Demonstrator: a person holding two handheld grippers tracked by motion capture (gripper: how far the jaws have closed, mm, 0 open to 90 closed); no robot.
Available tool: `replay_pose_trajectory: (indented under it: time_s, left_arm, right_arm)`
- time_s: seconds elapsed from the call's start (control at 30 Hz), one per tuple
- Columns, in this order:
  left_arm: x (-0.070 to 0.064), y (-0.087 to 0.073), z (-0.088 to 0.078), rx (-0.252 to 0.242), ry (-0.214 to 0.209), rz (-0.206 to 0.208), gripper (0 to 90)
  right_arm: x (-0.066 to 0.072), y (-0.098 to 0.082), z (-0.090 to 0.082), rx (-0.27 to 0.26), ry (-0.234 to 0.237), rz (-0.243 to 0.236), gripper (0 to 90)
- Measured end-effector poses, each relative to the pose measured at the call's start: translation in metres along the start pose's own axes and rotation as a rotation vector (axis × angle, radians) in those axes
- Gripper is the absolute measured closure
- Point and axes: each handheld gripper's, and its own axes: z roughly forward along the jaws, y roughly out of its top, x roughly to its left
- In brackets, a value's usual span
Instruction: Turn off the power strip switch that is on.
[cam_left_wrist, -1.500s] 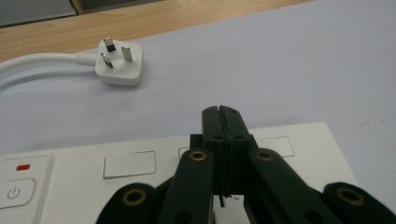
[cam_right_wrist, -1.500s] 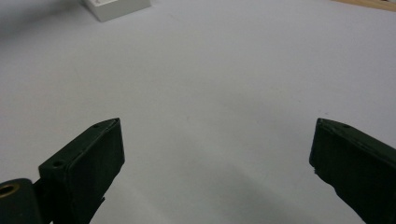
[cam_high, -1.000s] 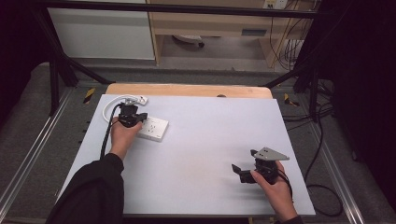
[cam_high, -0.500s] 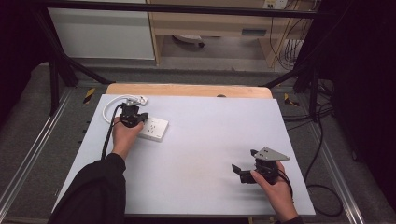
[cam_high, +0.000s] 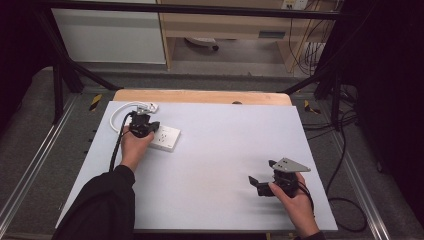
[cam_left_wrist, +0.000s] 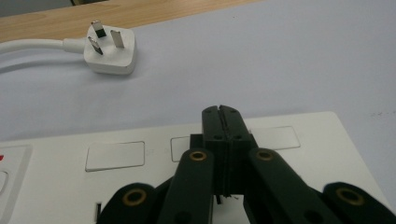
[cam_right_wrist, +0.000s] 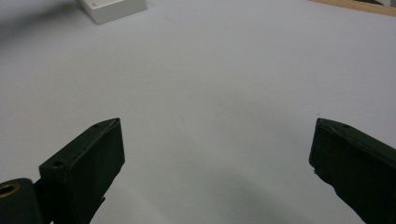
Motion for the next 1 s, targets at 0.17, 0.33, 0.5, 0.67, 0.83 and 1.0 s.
replay_pose_trajectory:
  time_s: [0.17, 0.33, 0.5, 0.67, 0.83, 1.0]
  left_arm:
    - [0.0010, -0.0003, 0.0001, 0.001, 0.000, -0.001, 90.0]
    - [0.0017, -0.0003, -0.0001, 0.005, 0.002, -0.003, 90.0]
    - [0.0010, 0.0000, 0.0004, 0.005, 0.010, -0.004, 90.0]
    - [0.0020, 0.0001, 0.0005, 0.006, 0.010, -0.007, 90.0]
    - [0.0017, -0.0002, 0.0006, 0.003, 0.012, -0.002, 90.0]
    - [0.0012, -0.0003, 0.0005, 0.004, 0.016, 0.003, 90.0]
  right_arm:
    - [0.0007, 0.0001, 0.0004, 0.002, 0.001, 0.003, 3.8]
    - [0.0008, 0.0001, 0.0003, 0.003, 0.003, 0.003, 3.9]
    - [0.0006, 0.0002, 0.0001, 0.001, 0.005, 0.000, 3.9]
    - [0.0010, 0.0002, 0.0003, 0.002, 0.007, 0.002, 3.8]
    - [0.0010, 0.0000, 0.0004, 0.005, 0.007, 0.000, 3.8]
    - [0.0010, 0.0000, 0.0004, 0.006, 0.005, 0.003, 3.8]
